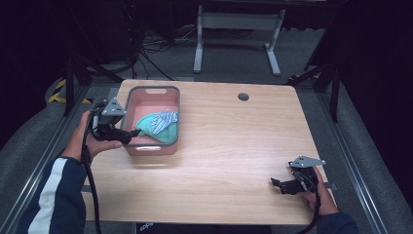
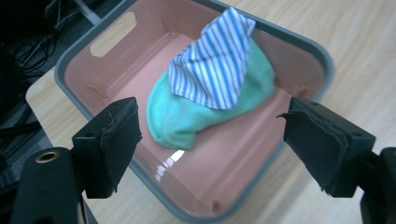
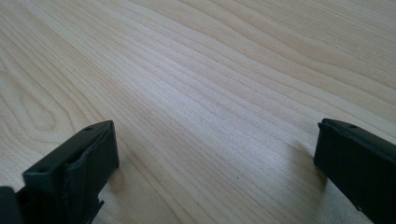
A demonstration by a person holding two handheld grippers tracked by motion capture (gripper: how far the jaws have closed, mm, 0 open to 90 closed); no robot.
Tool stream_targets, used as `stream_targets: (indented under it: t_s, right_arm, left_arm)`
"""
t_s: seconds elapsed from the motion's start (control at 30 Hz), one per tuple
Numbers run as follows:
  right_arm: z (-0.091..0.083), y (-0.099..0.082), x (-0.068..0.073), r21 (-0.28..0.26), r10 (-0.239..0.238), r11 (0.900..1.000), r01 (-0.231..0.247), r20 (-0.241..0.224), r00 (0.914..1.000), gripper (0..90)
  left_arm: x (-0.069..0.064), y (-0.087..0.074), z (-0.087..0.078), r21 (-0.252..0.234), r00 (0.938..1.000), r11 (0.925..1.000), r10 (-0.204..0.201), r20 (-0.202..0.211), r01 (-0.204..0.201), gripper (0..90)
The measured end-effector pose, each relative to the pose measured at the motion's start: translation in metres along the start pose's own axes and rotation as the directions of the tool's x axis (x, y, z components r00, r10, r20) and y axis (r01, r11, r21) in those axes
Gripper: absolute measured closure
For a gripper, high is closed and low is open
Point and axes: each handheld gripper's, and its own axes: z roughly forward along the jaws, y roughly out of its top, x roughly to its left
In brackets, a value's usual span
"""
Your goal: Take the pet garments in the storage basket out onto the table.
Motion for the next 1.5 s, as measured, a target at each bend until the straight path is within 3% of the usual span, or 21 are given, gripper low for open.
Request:
stream_targets:
  t_s: [0.1, 0.2, 0.23, 0.3, 0.37, 0.43, 0.53, 0.7, 0.77, 0.8, 0.97, 1.0, 1.1, 1.17, 1.2, 1.5]
  right_arm:
    - [0.0, 0.0, 0.0, 0.0, 0.0, 1.0, 0.0, 0.0, 1.0, 0.1]
    - [0.0, 0.0, 0.0, 0.0, 0.0, 1.0, 0.0, 0.0, 1.0, 0.1]
    - [0.0, 0.0, 0.0, 0.0, 0.0, 1.0, 0.0, 0.0, 1.0, 0.1]
    - [0.0, 0.0, 0.0, 0.0, 0.0, 1.0, 0.0, 0.0, 1.0, 0.1]
    - [0.0, 0.0, 0.0, 0.0, 0.0, 1.0, 0.0, 0.0, 1.0, 0.1]
    - [0.0, 0.0, 0.0, 0.0, 0.0, 1.0, 0.0, 0.0, 1.0, 0.1]
    - [0.0, 0.0, 0.0, 0.001, 0.0, 1.0, 0.0, 0.0, 1.0, 0.1]
    - [0.0, 0.0, 0.0, 0.001, 0.0, 1.0, 0.0, 0.001, 1.0, 0.1]
    - [0.0, 0.0, 0.0, 0.001, 0.0, 1.0, 0.0, 0.0, 1.0, 0.1]
    - [0.0, 0.0, 0.0, 0.001, 0.0, 1.0, 0.0, 0.0, 1.0, 0.1]
    - [0.0, 0.0, 0.0, 0.001, 0.0, 1.0, 0.0, 0.0, 1.0, 0.1]
    - [0.0, 0.0, 0.0, 0.001, 0.0, 1.0, 0.0, 0.0, 1.0, 0.1]
    - [0.0, 0.0, 0.0, 0.001, 0.002, 1.0, -0.002, 0.001, 1.0, 0.1]
    - [-0.001, 0.0, 0.0, 0.001, 0.003, 1.0, -0.003, 0.001, 1.0, 0.1]
    - [-0.001, 0.0, 0.0, 0.001, 0.003, 1.0, -0.003, 0.0, 1.0, 0.1]
    - [-0.001, 0.0, 0.0, 0.001, 0.003, 1.0, -0.003, 0.001, 1.0, 0.1]
  left_arm:
    - [0.003, 0.008, 0.012, 0.036, 0.9999, 0.9992, 0.016, 0.001, -0.016, 20.4]
    - [0.007, 0.022, 0.037, 0.106, 0.9992, 0.9938, 0.034, 0.021, -0.036, 20.9]
    - [0.007, 0.022, 0.037, 0.106, 0.9992, 0.9938, 0.034, 0.021, -0.036, 21.1]
    - [0.007, 0.031, 0.055, 0.161, 0.9969, 0.9841, 0.069, 0.037, -0.074, 21.7]
    - [0.007, 0.034, 0.062, 0.182, 0.9967, 0.9804, 0.07, 0.042, -0.077, 21.7]
    - [0.006, 0.04, 0.075, 0.231, 0.9933, 0.9669, 0.096, 0.064, -0.108, 21.7]
    - [0.007, 0.041, 0.083, 0.246, 0.9922, 0.9626, 0.097, 0.078, -0.113, 21.9]
    - [0.007, 0.043, 0.108, 0.302, 0.9893, 0.946, 0.085, 0.119, -0.118, 22.0]
    - [0.008, 0.044, 0.12, 0.337, 0.987, 0.9345, 0.07, 0.145, -0.116, 21.9]
    - [0.008, 0.044, 0.12, 0.337, 0.987, 0.9345, 0.07, 0.145, -0.116, 21.9]
    - [0.005, 0.042, 0.145, 0.401, 0.9858, 0.9094, 0.05, 0.161, -0.111, 22.2]
    - [0.005, 0.041, 0.147, 0.405, 0.9863, 0.9081, 0.044, 0.159, -0.105, 22.4]
    - [0.005, 0.039, 0.159, 0.441, 0.9887, 0.8922, 0.034, 0.146, -0.096, 21.9]
    - [0.005, 0.039, 0.162, 0.449, 0.9884, 0.8888, 0.028, 0.149, -0.093, 20.7]
    - [0.006, 0.039, 0.166, 0.465, 0.9892, 0.8806, 0.027, 0.144, -0.092, 19.6]
    - [0.009, 0.037, 0.177, 0.491, 0.9913, 0.8692, -0.009, 0.132, -0.057, 17.2]
